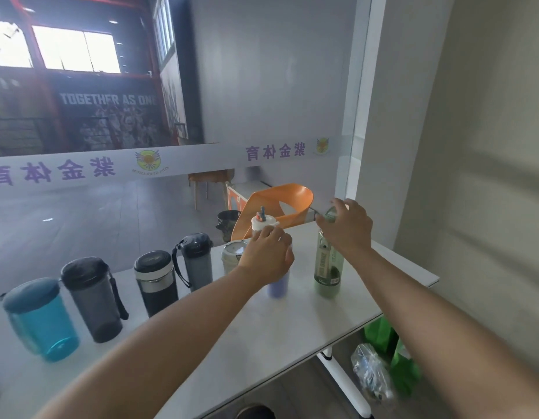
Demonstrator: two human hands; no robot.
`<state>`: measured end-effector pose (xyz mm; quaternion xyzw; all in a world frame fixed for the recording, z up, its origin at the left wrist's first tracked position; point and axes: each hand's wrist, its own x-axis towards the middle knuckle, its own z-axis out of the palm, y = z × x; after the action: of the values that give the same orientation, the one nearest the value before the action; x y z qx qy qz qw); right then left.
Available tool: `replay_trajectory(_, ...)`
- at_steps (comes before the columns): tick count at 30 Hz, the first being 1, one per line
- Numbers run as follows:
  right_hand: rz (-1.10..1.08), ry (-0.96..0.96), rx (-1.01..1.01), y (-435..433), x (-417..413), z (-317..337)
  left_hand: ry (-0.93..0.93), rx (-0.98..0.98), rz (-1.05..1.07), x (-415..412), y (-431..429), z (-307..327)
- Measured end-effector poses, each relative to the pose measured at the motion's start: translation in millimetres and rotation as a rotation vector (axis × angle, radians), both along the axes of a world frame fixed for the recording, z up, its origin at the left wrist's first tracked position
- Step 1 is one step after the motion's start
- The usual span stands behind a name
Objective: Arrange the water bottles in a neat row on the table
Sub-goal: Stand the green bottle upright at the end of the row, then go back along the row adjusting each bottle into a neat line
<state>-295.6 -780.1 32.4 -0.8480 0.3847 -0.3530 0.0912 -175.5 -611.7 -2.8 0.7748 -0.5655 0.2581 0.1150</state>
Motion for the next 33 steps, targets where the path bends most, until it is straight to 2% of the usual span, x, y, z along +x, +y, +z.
replay_trajectory(4,0.104,-0.121,-0.193,42,13,24,-0.128,0.0,0.027,3,46,28)
replay_trajectory(10,0.378,-0.115,-0.107,153,58,32,-0.025,-0.007,0.168,19,152,57)
replay_trajectory(15,0.588,-0.04,-0.053,245,115,40,-0.129,0.061,0.488,39,253,76)
replay_trajectory(21,0.818,-0.028,-0.043,369,177,52,-0.126,0.139,0.811,60,383,97)
replay_trajectory(24,0.925,-0.029,-0.022,429,208,51,-0.122,0.063,0.902,79,453,99)
replay_trajectory(29,1.1,0.058,0.034,512,252,45,-0.019,-0.27,0.918,122,551,77)
replay_trajectory(31,1.136,0.095,0.012,541,265,45,0.011,-0.278,0.949,136,582,64)
replay_trajectory(33,1.199,0.074,-0.033,569,278,43,0.145,-0.228,0.983,146,609,51)
